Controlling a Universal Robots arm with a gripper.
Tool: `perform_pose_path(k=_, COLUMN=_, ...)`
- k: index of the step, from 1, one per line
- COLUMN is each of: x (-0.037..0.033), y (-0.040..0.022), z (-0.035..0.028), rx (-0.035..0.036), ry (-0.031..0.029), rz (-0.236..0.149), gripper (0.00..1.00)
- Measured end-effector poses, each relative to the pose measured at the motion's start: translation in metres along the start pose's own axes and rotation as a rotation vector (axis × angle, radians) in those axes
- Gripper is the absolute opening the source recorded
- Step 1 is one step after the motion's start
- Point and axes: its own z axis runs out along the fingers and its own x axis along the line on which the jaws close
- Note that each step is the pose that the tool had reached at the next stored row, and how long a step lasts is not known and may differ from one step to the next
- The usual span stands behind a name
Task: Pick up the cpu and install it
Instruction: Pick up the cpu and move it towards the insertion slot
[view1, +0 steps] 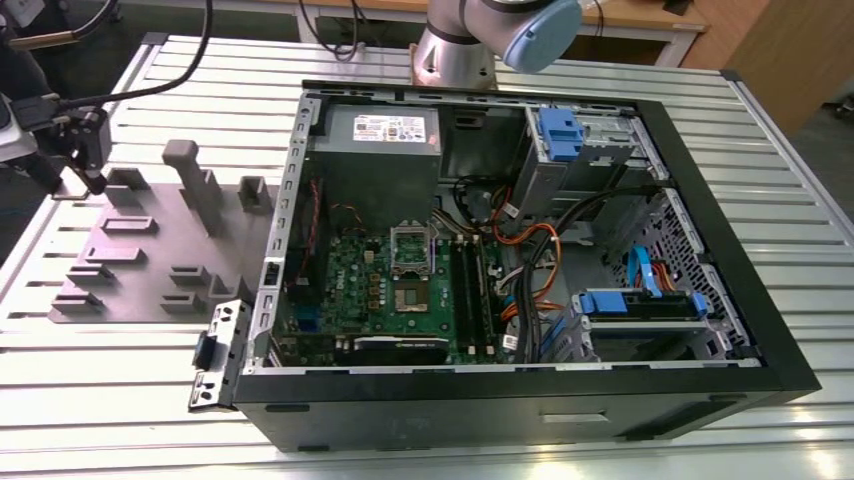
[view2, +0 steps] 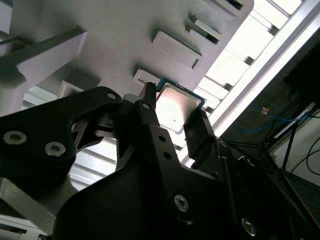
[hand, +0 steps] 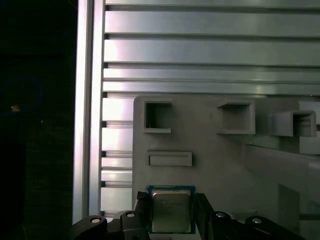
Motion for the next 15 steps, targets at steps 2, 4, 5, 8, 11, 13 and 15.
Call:
perform_pose_path(k=2, x=-0.0001, y=0.0001, z=-0.0031, rx=0.0009, ry=0.0, rz=0.0, gripper=0.47)
perform_pose_path(k=4, x=0.0, y=0.0003, z=-0.0051, rx=0.0011, ry=-0.0001, rz=0.0, gripper=0.47)
perform_pose_path(k=5, x=0.0, y=0.0003, z=-0.005, rx=0.001, ry=-0.0003, rz=0.0, gripper=0.47)
perform_pose_path(k=8, x=0.0, y=0.0003, z=-0.0065, rx=0.0011, ry=-0.0001, rz=0.0, gripper=0.47)
perform_pose_path(k=11, x=0.0001, y=0.0004, z=-0.007, rx=0.0012, ry=0.0, rz=0.0, gripper=0.47)
perform_pose_path(k=13, x=0.0, y=0.0004, z=-0.0076, rx=0.0011, ry=-0.0001, rz=0.0, gripper=0.47)
perform_pose_path(k=15, x=0.0, y=0.0004, z=-0.0081, rx=0.001, ry=-0.0003, rz=0.0, gripper=0.47)
